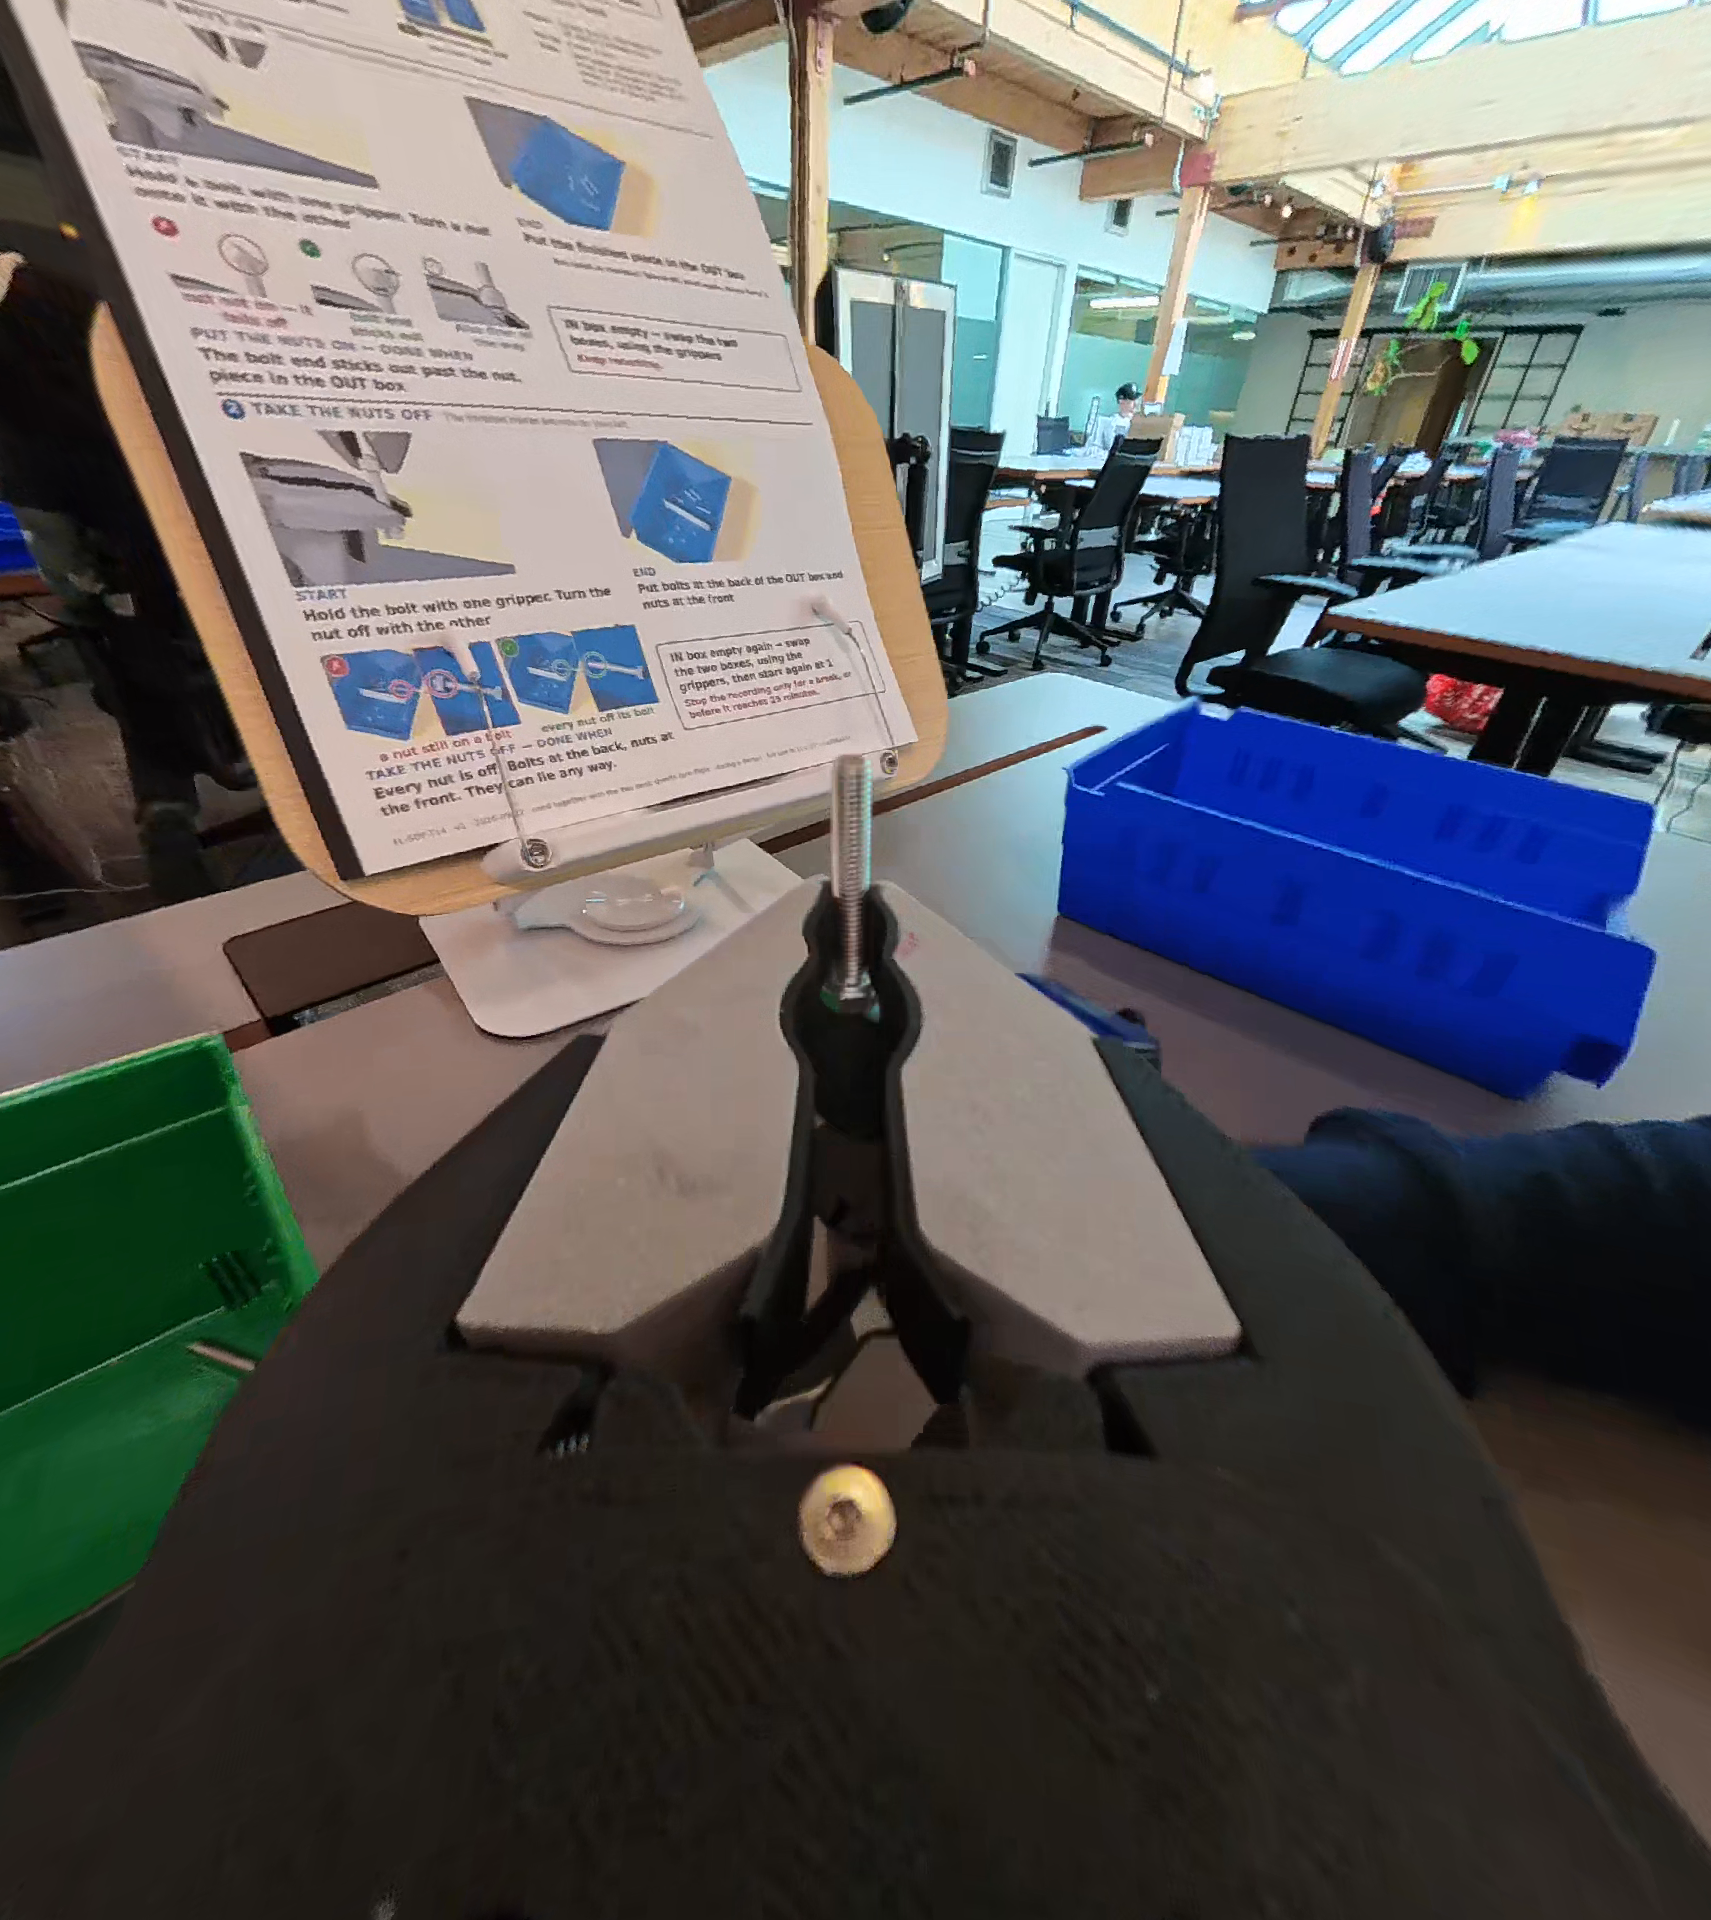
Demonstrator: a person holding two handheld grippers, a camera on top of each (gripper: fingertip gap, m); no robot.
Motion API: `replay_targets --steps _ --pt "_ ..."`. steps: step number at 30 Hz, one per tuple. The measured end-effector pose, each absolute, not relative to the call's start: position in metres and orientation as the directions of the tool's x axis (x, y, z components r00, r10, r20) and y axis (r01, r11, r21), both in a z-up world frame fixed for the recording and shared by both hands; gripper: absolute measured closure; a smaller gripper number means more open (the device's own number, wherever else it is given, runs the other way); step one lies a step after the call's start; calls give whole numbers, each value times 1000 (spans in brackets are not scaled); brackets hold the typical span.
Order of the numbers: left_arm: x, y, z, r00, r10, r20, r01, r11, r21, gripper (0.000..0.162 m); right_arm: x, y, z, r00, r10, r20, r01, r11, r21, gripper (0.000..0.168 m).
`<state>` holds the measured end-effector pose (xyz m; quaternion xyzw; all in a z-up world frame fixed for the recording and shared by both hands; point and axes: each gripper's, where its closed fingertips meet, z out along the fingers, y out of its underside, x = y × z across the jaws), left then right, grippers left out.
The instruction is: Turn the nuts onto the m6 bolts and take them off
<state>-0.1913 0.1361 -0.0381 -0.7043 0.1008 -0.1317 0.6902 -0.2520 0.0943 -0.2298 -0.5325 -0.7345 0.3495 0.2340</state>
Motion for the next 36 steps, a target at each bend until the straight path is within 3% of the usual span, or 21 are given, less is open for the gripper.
replay_targets --steps 1,5,6,7,21,24,28,31,36 --pt "-195 135 -35 945 -319 75 72 -21 -997 159 -254 94 -232 -329 943 -46 630 183 -754 148" --pt "-213 130 -21 968 -241 73 89 55 -994 159 -260 90 -233 -342 937 -70 636 176 -752 146" --pt "-216 130 -21 973 -222 67 81 56 -995 159 -259 91 -234 -337 940 -54 641 186 -745 151" --pt "-220 130 -21 976 -206 68 81 58 -995 159 -258 94 -235 -326 945 -32 642 197 -741 168" --pt "-186 137 -36 955 -296 -4 0 15 -1000 159 -110 154 -230 -113 988 -107 647 -8 -763 168" --pt "-178 141 -45 952 -305 -33 -38 -13 -999 159 -112 147 -217 -106 984 -140 607 -47 -793 156" --pt "-167 146 -62 938 -344 -39 -67 -70 -995 159 -138 135 -218 -127 991 -39 609 47 -792 150" --pt "-160 150 -73 931 -361 -50 -95 -107 -990 159 -146 128 -237 -163 987 11 673 119 -730 168" --pt "-154 156 -95 916 -396 -56 -139 -182 -973 159 -115 136 -238 -182 983 17 692 140 -708 168"
